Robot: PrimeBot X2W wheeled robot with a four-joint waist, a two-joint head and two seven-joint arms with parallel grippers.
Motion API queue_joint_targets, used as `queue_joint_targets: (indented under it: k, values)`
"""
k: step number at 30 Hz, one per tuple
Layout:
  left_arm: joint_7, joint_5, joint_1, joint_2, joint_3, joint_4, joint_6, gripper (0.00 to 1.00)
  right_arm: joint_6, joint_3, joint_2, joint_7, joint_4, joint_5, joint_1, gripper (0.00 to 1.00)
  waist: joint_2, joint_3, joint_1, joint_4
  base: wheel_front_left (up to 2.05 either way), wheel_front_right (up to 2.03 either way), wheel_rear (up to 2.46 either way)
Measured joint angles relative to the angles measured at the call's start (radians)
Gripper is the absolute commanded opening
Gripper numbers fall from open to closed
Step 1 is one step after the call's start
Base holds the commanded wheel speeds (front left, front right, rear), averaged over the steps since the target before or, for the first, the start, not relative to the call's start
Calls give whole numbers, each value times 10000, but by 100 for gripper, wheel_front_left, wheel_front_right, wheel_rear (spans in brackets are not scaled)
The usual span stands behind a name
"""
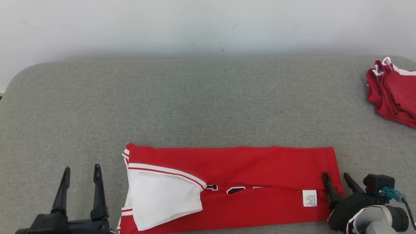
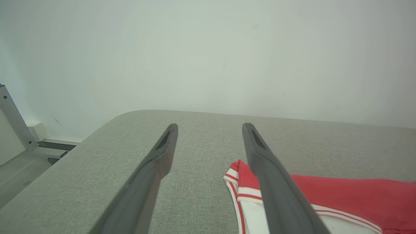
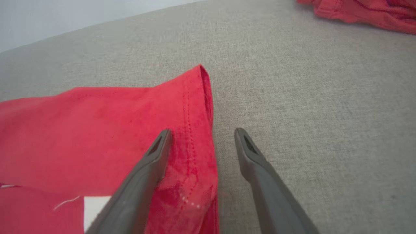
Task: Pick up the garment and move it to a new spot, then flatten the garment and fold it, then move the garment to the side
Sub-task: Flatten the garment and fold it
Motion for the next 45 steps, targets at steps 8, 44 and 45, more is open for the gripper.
queue_joint_targets:
  k: [8, 44, 45]
  values:
    - [-4, 675, 214, -604, 736, 418, -656, 100, 0, 441, 153, 341, 1112, 102, -450, 95, -1, -56, -1, 27, 0, 0, 0]
    - [-4, 1810, 919, -1392, 1870, 508, -1356, 100, -13, 1908, -633, 113, -59, 746, -1051, 0, -1, -1070, -1, -526, 0, 0, 0]
    - [-6, 1820, 918, -1396, 1856, 522, -1358, 100, -13, 2019, -508, 142, -280, 809, -998, 0, -1, -1072, -1, -519, 0, 0, 0]
